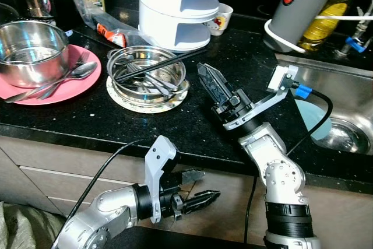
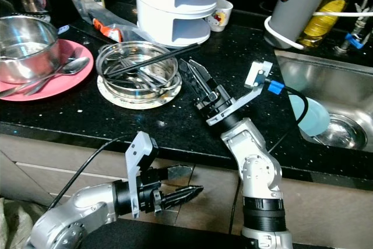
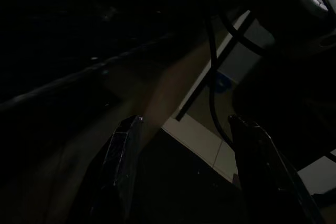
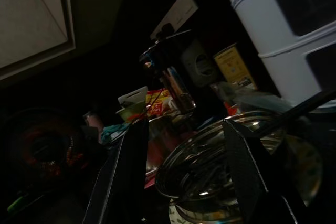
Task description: Kitchen organization
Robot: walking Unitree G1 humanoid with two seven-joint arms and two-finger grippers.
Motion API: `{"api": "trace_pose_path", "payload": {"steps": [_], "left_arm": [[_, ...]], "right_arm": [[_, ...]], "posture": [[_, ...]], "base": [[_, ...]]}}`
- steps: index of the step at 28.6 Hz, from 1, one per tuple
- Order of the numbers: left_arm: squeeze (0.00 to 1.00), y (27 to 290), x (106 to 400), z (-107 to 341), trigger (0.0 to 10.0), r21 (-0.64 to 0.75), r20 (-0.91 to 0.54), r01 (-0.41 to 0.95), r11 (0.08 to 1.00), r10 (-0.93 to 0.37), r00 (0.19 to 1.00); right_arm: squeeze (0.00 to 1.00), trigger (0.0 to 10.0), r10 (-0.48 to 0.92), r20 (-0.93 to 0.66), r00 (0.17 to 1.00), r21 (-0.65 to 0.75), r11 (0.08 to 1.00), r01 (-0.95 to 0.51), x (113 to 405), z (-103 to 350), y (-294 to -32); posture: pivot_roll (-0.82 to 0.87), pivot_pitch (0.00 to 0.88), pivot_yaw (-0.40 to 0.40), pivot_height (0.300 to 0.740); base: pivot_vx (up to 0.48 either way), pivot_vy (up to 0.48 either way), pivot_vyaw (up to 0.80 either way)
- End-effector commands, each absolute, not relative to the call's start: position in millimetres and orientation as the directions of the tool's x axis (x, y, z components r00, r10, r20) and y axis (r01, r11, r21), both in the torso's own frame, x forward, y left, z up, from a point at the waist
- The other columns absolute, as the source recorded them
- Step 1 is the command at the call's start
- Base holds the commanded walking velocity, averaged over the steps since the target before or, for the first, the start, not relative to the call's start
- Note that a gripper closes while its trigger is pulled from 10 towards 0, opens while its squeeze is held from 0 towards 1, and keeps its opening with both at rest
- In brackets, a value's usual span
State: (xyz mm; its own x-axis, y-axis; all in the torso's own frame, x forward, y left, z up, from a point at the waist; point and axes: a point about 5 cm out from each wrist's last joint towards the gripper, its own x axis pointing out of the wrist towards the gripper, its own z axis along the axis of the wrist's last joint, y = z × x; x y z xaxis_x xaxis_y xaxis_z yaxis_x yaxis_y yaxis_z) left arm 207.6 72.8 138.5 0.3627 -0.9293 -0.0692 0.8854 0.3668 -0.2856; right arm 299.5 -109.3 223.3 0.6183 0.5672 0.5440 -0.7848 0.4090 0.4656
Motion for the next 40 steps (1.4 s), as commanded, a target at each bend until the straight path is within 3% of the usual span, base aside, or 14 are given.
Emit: {"api": "trace_pose_path", "payload": {"steps": [1,7,25,29,37,40], "left_arm": [[0.0,71.9,207.6,136.2,10.0,-0.294,-0.073,0.884,0.363,-0.931,0.358],[0.0,71.1,207.2,137.1,10.0,-0.286,-0.071,0.891,0.353,-0.935,0.347],[0.0,70.8,208.5,136.5,10.0,-0.277,-0.075,0.891,0.359,-0.933,0.352],[0.0,70.7,207.9,136.2,10.0,-0.276,-0.074,0.892,0.358,-0.933,0.351],[0.0,76.9,209.4,128.0,10.0,-0.259,-0.124,0.863,0.433,-0.901,0.415],[0.0,85.4,211.7,124.9,10.0,-0.266,-0.145,0.827,0.495,-0.869,0.473]], "right_arm": [[0.0,10.0,0.553,0.525,0.647,0.489,0.425,-0.761,299.7,217.3,-115.9],[0.0,10.0,0.549,0.546,0.633,0.481,0.413,-0.774,296.5,219.1,-117.2],[0.0,10.0,0.546,0.572,0.612,0.476,0.387,-0.79,294.3,221.8,-117.9],[0.0,10.0,0.556,0.564,0.61,0.481,0.379,-0.79,293.2,220.9,-115.8],[0.0,10.0,0.599,0.528,0.602,0.473,0.382,-0.794,286.6,212.1,-118.7],[0.0,10.0,0.598,0.504,0.624,0.479,0.407,-0.777,283.4,205.2,-128.4]], "posture": [[0.16,0.041,-0.171,0.74],[0.16,0.042,-0.168,0.74],[0.17,0.036,-0.165,0.74],[0.17,0.031,-0.164,0.74],[0.16,0.037,-0.163,0.74],[0.16,0.039,-0.165,0.74]], "base": [[0.0,0.0,0.0],[0.168,-0.27,0.46],[0.0,0.0,0.78],[0.0,0.0,0.0],[0.0,0.0,0.0],[0.0,0.0,0.0]]}}
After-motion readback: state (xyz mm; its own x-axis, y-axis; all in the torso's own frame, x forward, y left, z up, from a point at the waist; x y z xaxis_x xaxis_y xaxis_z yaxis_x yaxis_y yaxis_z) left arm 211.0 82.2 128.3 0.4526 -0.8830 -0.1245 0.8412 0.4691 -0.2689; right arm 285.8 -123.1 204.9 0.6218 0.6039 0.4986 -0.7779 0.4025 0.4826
